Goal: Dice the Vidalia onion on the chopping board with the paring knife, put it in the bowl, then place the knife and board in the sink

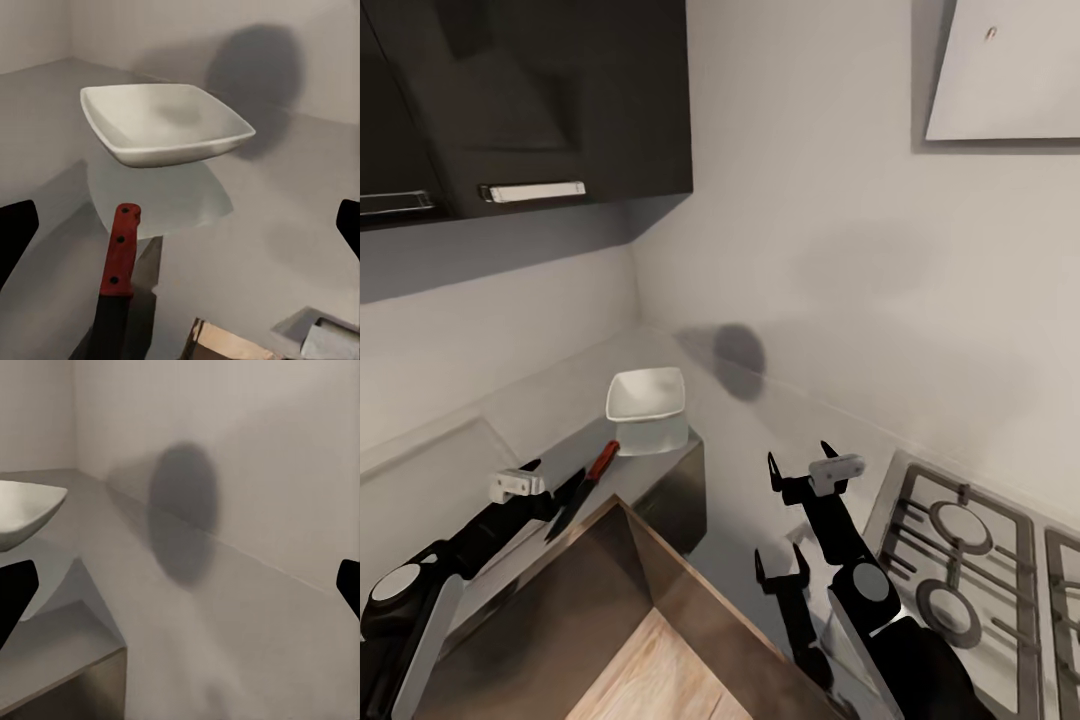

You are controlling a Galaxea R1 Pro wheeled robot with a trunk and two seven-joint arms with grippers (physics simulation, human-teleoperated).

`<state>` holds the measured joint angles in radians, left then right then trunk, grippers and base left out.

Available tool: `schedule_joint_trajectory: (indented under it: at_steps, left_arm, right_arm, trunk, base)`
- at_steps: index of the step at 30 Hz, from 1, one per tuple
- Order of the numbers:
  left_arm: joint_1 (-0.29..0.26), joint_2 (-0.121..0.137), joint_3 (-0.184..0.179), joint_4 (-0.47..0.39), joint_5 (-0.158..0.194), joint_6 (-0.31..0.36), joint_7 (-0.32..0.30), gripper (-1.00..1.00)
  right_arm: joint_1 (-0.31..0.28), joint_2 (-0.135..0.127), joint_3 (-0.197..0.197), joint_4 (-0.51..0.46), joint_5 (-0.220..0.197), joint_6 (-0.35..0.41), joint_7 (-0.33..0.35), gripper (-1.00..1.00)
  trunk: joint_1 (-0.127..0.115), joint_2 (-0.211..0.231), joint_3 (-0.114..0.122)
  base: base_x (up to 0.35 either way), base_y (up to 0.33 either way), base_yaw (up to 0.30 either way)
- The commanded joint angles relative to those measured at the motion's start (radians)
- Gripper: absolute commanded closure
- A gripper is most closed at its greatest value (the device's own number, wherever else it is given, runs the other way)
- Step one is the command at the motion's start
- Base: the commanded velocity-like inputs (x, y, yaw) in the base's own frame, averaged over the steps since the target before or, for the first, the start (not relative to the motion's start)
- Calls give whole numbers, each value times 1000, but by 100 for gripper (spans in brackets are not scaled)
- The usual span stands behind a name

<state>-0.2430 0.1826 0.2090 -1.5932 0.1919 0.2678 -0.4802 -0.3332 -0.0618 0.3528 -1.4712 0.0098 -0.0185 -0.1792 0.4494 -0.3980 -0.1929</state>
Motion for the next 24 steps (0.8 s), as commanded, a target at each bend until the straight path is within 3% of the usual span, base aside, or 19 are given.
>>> schedule_joint_trajectory:
  at_steps: [1, 24]
  left_arm:
    - [-1, 0, 1, -1, 11, 10, -3, -100]
    - [-1, -2, 1, -1, 11, 10, -4, -100]
  right_arm:
    - [-1, -1, 3, 0, 1, -1, -8, -100]
    - [-1, -1, 5, 1, -1, -1, -6, -100]
  trunk:
    - [1, -2, -2]
    - [1, -2, -2]
  base:
    - [52, -2, 0]
    - [21, 54, 0]
